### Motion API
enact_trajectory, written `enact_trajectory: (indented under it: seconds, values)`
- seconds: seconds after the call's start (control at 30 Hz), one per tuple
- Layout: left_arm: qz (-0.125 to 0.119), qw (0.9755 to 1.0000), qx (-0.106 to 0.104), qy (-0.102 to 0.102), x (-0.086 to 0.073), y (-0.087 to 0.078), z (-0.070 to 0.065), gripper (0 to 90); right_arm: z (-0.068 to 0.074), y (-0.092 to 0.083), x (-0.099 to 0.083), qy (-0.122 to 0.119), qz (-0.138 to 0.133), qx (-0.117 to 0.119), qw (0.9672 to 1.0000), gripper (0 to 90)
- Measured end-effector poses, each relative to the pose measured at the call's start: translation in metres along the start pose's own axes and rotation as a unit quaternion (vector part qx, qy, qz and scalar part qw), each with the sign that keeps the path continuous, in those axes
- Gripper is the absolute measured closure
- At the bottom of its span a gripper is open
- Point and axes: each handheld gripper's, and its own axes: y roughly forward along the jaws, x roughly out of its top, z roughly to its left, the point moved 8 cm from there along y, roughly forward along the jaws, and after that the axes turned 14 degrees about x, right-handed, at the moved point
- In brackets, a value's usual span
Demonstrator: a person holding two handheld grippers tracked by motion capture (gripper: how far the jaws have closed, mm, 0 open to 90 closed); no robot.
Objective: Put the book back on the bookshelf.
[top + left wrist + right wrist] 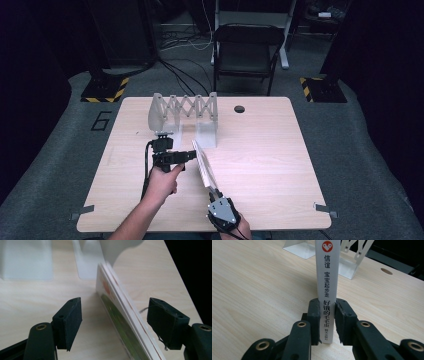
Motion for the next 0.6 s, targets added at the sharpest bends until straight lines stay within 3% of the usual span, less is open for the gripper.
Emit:
enact_trajectory:
  seconds: [0.07,0.13,0.27,0.4,0.47,0.5,0.53,0.6]
  values:
    - [0.014,0.9998,-0.006,-0.008,-0.004,0.010,-0.002,27.5,0.000,0.000,0.001,0.002,0.003,0.003,1.0000,75.4]
    - [0.027,0.9993,-0.024,-0.012,-0.009,0.015,-0.007,26.5,-0.001,0.001,0.002,-0.002,0.002,0.003,1.0000,75.4]
    - [0.028,0.9985,-0.046,-0.005,-0.012,0.019,-0.021,21.9,0.000,0.002,0.002,0.000,0.003,0.006,1.0000,75.2]
    - [0.047,0.9984,-0.025,0.017,-0.018,0.031,-0.027,24.0,0.000,0.004,0.003,-0.003,0.002,0.009,1.0000,75.1]
    - [0.056,0.9978,-0.024,0.027,-0.020,0.035,-0.029,34.7,0.003,0.004,0.003,0.003,-0.001,0.011,0.9999,74.7]
    - [0.061,0.9975,-0.023,0.028,-0.022,0.038,-0.030,34.7,0.003,0.004,0.003,0.003,-0.001,0.011,0.9999,74.7]
    - [0.066,0.9971,-0.022,0.032,-0.023,0.039,-0.030,42.8,0.003,0.005,0.003,0.002,-0.002,0.014,0.9999,74.0]
    - [0.069,0.9970,-0.014,0.032,-0.024,0.042,-0.028,45.5,0.004,0.005,0.003,0.007,-0.001,0.019,0.9998,73.4]
